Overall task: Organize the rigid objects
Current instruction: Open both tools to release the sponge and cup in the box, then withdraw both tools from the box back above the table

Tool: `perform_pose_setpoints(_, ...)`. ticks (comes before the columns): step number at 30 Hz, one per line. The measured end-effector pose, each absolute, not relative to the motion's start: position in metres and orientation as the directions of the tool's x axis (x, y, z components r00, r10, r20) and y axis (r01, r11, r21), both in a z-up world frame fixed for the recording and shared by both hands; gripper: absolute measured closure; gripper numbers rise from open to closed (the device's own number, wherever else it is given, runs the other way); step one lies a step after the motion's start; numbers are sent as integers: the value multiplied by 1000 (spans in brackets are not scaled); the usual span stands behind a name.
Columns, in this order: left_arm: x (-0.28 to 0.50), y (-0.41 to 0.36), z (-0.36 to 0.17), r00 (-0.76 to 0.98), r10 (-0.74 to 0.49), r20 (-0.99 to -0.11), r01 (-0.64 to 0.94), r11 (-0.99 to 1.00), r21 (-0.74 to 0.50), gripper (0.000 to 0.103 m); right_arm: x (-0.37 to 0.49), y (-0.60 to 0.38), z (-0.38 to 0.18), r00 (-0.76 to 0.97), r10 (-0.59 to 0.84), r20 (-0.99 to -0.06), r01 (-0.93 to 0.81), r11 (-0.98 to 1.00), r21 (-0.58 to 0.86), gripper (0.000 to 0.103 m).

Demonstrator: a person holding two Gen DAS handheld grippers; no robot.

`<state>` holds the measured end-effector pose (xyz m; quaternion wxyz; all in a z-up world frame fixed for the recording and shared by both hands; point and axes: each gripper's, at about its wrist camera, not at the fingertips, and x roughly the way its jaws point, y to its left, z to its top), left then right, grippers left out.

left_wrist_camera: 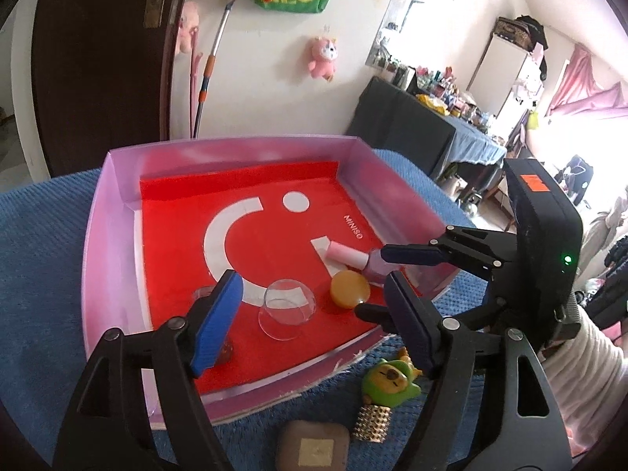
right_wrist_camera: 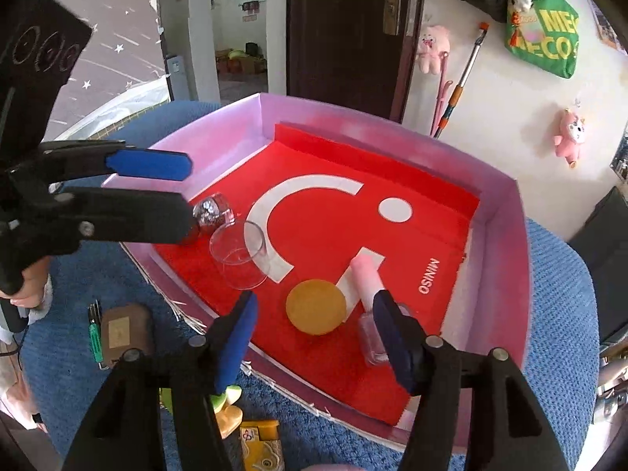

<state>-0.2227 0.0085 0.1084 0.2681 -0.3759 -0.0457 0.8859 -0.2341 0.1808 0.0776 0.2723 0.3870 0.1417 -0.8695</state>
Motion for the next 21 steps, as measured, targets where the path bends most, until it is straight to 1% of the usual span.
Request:
perform_pose_setpoints(3, -211, 5, 119, -600, 501, -624, -437, -858, -269, 27, -226, 187, 90, -577, -368, -729, 568, -822, -36, 35)
perform_pose_setpoints(5, -201, 3, 127, -624, 492, -607, -435, -864, -254, 22, -219, 190, 99, -596, -368, -713, 560, -828, -41, 31)
perform_pose_setpoints(7, -191, 1, 134, -639, 490, -593, -434, -866, -247, 21, -208, 195, 112, -622, -370, -690, 546, -837, -44, 29)
perform_pose_setpoints(11, -168, -4, 146, -676, 476, -563, -412, -877, -247, 14, -187, 204, 134, -669, -375, -641, 521, -853, -45, 19)
perform_pose_setpoints(12, -162, -6, 149, -684, 474, -554, -407, -879, -248, 14, -179, 208, 141, -687, -375, -623, 510, -859, -45, 18)
perform_pose_setpoints(14, -150, -10, 153, -697, 467, -543, -396, -883, -251, 14, -167, 214, 150, -708, -373, -600, 495, -868, -44, 12)
perform_pose_setpoints(18, -131, -16, 159, -727, 437, -529, -365, -899, -241, 13, -136, 225, 168, -762, -350, -545, 449, -892, -55, 7)
perform_pose_setpoints(20, -122, -19, 161, -743, 415, -525, -345, -910, -231, 7, -123, 229, 174, -780, -332, -530, 427, -902, -63, 3)
perform_pose_setpoints(21, -117, -20, 162, -752, 403, -522, -334, -915, -226, 7, -115, 231, 177, -790, -322, -522, 414, -908, -67, 3)
